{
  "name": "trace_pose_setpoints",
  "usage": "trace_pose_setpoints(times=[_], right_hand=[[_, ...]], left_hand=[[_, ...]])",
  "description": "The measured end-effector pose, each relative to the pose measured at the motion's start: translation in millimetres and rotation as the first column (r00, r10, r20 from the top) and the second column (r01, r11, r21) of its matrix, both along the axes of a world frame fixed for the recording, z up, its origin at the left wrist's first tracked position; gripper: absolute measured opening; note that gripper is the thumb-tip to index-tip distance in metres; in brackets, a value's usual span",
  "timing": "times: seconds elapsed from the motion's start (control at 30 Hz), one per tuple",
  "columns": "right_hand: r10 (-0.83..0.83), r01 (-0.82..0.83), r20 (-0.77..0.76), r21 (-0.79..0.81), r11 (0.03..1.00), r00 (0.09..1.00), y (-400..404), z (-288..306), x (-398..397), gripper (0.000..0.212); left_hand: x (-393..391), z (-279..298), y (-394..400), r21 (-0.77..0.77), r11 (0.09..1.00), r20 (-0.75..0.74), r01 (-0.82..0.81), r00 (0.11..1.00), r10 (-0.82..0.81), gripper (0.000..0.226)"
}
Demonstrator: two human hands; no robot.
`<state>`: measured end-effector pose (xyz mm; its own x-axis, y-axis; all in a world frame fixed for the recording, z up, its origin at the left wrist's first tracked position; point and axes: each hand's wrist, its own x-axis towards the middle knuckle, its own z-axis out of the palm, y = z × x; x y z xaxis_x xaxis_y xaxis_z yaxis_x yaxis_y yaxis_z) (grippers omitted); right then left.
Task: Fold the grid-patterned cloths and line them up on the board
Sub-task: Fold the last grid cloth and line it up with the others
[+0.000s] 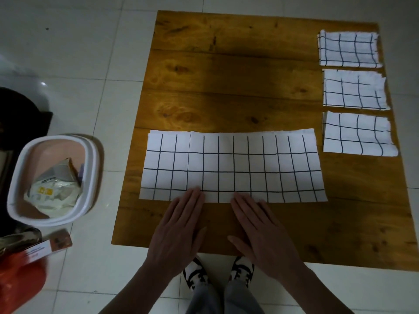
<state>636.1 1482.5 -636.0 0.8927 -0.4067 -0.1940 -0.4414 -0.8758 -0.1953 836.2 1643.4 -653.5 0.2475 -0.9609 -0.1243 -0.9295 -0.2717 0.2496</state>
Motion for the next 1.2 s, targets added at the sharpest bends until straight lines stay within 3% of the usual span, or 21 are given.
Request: trace_pose_setpoints(times=[0.57, 0.9, 1.2], right_hand=[[-0.323, 0.322, 0.003, -0.059, 0.945, 0.946, -37.3, -4.5, -75.7, 0.076], [-0.541, 0.541, 0.032, -0.126, 0.832, 0.84, -45.1, -0.9, -87.4, 0.083], [-0.651, 0.656, 0.077, -0.115, 0.746, 0.755, -37.7, 0.7, -71.2, 0.072]], left_hand=[[24.8, 4.6, 42.2, -0.022, 0.971, -0.014, -0.237, 0.971, 0.237, 0.07], [20.9, 3.4, 42.1, -0.038, 0.958, -0.018, -0.284, 0.959, 0.283, 0.068], [20.1, 2.5, 41.5, -0.049, 0.96, 0.041, -0.276, 0.96, 0.278, 0.067]])
